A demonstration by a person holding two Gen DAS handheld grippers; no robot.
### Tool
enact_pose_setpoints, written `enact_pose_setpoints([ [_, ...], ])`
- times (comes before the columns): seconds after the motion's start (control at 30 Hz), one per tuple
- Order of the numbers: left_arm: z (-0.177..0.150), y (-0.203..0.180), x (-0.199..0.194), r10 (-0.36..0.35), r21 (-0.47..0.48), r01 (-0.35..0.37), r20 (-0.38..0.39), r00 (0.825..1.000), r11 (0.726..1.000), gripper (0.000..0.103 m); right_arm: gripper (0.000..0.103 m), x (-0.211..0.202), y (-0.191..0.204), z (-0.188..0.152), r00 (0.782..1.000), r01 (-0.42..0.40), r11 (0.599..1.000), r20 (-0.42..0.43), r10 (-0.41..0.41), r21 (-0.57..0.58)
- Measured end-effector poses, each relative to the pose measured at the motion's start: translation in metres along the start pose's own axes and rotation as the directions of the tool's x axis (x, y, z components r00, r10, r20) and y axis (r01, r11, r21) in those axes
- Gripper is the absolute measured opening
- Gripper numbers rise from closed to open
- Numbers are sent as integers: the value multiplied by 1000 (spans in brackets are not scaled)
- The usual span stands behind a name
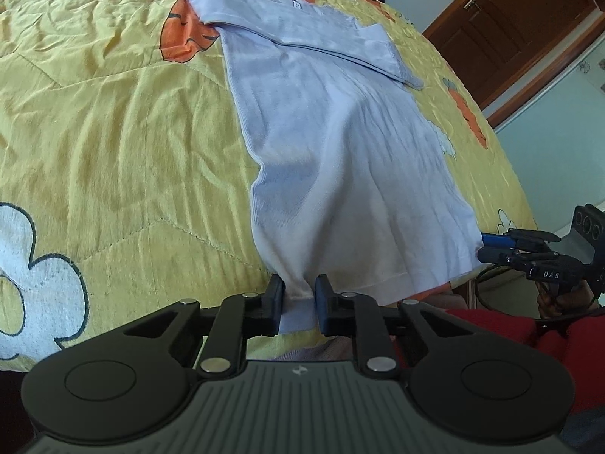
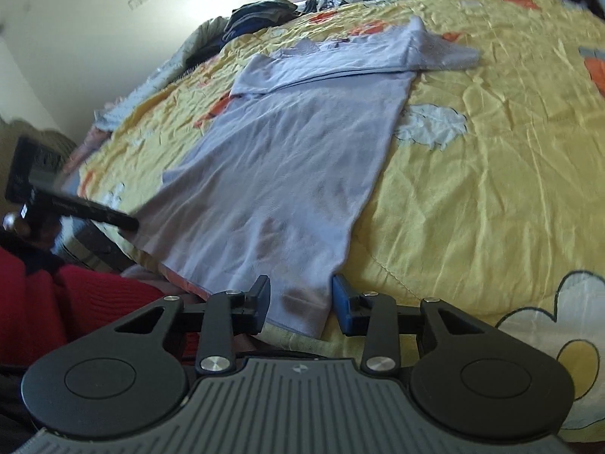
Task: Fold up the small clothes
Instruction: 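Grasp the sweater hem with the left gripper while the right gripper grasps the hem too, then lift the hem with both grippers and carry it toward the collar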
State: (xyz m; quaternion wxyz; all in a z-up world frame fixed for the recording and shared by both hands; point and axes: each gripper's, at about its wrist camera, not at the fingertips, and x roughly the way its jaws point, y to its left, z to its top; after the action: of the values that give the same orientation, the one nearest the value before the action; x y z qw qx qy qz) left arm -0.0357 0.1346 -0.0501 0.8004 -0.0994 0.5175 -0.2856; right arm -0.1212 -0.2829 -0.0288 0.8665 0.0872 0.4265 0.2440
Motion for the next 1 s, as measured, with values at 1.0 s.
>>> enact_pose_setpoints([
  [1.0, 25, -44, -38, 55, 78, -82, 297, 953, 994, 4, 10, -21, -15, 40, 952, -193, 960, 275, 133, 203],
])
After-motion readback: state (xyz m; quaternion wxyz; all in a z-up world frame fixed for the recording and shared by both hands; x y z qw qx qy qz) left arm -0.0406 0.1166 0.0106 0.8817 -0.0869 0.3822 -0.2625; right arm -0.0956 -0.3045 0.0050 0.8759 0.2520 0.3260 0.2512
